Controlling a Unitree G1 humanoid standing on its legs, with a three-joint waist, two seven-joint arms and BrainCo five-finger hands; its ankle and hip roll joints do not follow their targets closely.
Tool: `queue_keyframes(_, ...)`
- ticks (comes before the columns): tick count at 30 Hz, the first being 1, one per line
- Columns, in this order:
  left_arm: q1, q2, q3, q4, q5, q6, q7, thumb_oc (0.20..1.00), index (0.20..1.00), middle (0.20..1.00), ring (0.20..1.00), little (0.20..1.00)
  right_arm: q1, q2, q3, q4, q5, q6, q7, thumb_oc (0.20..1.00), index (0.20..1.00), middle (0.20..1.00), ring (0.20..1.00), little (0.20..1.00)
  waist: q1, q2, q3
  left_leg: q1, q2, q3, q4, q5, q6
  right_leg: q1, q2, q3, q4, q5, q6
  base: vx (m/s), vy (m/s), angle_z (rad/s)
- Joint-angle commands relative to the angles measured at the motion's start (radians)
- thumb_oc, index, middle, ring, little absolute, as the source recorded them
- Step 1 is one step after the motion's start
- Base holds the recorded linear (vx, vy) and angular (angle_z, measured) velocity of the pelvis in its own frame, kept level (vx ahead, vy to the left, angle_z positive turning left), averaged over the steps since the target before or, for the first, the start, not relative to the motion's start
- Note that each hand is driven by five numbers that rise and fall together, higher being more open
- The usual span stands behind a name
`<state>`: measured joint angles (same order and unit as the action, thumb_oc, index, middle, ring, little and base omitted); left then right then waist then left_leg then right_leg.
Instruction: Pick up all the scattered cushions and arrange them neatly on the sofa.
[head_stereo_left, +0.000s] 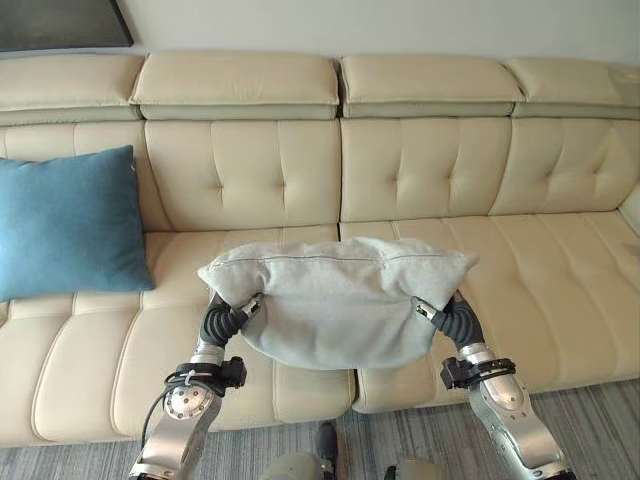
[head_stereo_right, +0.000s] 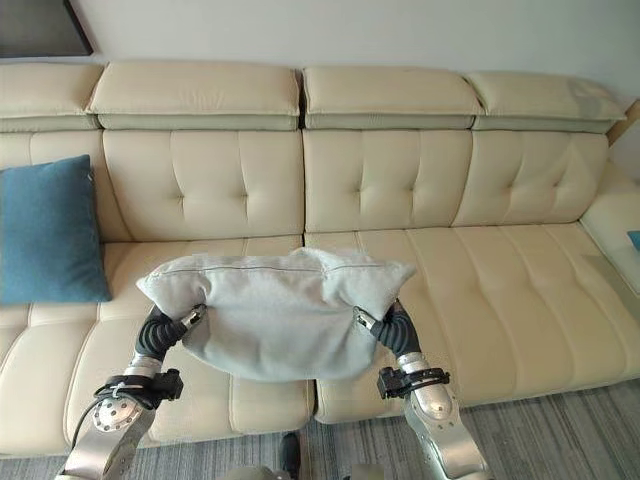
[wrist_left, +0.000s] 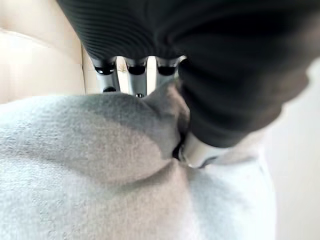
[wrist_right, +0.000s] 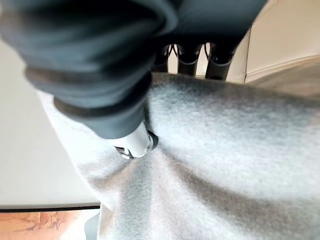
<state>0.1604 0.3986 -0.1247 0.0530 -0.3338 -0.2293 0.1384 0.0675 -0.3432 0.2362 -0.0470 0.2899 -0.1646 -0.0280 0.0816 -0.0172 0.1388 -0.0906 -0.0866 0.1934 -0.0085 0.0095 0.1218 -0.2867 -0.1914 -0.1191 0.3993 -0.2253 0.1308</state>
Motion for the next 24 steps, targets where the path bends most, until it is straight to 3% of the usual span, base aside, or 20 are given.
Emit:
queue_keyframes(1,-0.008,0.010,0.003,-0.086,0.025,-0.076,-0.027,0.200,0.200,0.200,0.200,0.200,-0.046,0.019,-0.037,-0.098,0.007,-0.095,0.026,0.200,0.200,0.200,0.200,0.200,-0.032,-0.026,-0.007,-0.005,0.052,-0.060,0.058,-0.038,-0.092,0.153,0.033,0.002,-0.282,0.244,0.016,0.14,-0.137,0.33)
queue_keyframes(5,-0.021,-0.016,-0.010,-0.064,0.039,-0.075,-0.016,0.200,0.200,0.200,0.200,0.200,-0.072,0.011,-0.014,-0.081,0.003,-0.086,0.035,0.200,0.200,0.200,0.200,0.200,-0.016,-0.029,-0.061,0.062,0.051,-0.085,0.014,-0.044,-0.114,0.257,0.048,-0.033,-0.353,0.248,0.003,0.24,-0.182,0.66)
queue_keyframes(13,-0.168,-0.037,-0.046,-0.011,0.074,-0.073,0.099,0.200,0.200,0.200,0.200,0.200,-0.218,0.004,0.041,0.002,-0.057,-0.082,-0.056,0.200,0.200,0.200,0.200,0.200,-0.014,-0.017,-0.077,0.109,0.062,-0.114,-0.041,-0.029,-0.132,0.304,0.072,-0.050,-0.381,0.217,-0.019,0.11,-0.069,0.14)
queue_keyframes(17,-0.503,-0.030,-0.151,0.176,0.134,-0.084,0.249,0.200,0.200,0.200,0.200,0.200,-0.481,0.033,0.091,0.184,-0.108,-0.100,-0.216,0.200,0.200,0.200,0.200,0.200,-0.031,-0.001,-0.029,0.039,0.071,-0.119,-0.066,0.006,-0.138,0.221,0.085,-0.032,-0.385,0.230,-0.025,-0.14,-0.042,0.03)
queue_keyframes(18,-0.689,-0.002,-0.205,0.283,0.156,-0.097,0.301,0.200,0.200,0.200,0.200,0.200,-0.650,0.020,0.136,0.295,-0.154,-0.097,-0.279,0.200,0.200,0.200,0.200,0.200,-0.029,0.000,0.010,-0.063,0.076,-0.121,-0.059,0.033,-0.139,0.116,0.093,-0.008,-0.362,0.250,-0.026,-0.32,-0.017,-0.06)
queue_keyframes(23,-0.924,0.062,-0.259,0.455,0.161,-0.103,0.369,0.200,0.200,0.200,0.200,0.200,-0.881,-0.054,0.149,0.454,-0.209,-0.088,-0.388,0.200,0.200,0.200,0.200,0.200,-0.031,-0.002,0.015,-0.195,0.084,-0.128,-0.060,0.072,-0.148,-0.022,0.091,0.015,-0.344,0.272,-0.025,-0.12,-0.005,-0.11)
queue_keyframes(24,-0.943,0.067,-0.265,0.482,0.156,-0.100,0.366,0.542,0.542,0.542,0.542,0.542,-0.900,-0.057,0.147,0.476,-0.213,-0.084,-0.402,0.335,0.335,0.335,0.335,0.335,-0.032,-0.001,0.012,-0.212,0.083,-0.130,-0.064,0.080,-0.150,-0.036,0.091,0.017,-0.348,0.278,-0.026,-0.04,0.007,-0.08)
